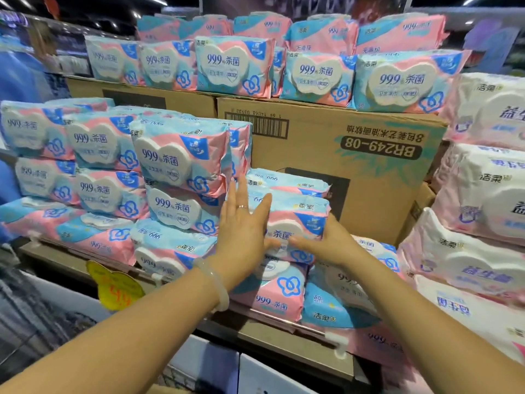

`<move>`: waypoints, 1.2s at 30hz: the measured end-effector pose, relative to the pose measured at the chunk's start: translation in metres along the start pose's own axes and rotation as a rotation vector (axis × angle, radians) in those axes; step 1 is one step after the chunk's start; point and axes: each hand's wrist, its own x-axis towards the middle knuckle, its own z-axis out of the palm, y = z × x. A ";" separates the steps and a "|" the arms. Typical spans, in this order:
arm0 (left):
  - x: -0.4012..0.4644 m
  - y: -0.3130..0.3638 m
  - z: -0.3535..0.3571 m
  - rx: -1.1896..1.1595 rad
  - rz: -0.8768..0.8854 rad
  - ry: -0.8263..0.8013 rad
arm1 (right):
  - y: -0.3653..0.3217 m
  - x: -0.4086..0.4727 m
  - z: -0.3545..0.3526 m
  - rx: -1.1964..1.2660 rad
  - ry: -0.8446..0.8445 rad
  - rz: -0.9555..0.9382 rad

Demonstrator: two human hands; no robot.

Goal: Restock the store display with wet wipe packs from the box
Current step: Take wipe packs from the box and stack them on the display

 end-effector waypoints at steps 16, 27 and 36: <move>0.017 -0.033 0.002 0.158 0.172 -0.115 | -0.039 0.030 -0.014 -0.797 -0.165 -0.096; -0.002 -0.029 0.002 0.191 0.109 -0.074 | -0.060 0.014 -0.006 -0.978 -0.116 0.001; -0.079 -0.131 -0.017 0.165 0.206 0.044 | -0.105 -0.043 0.101 -0.859 -0.224 -0.479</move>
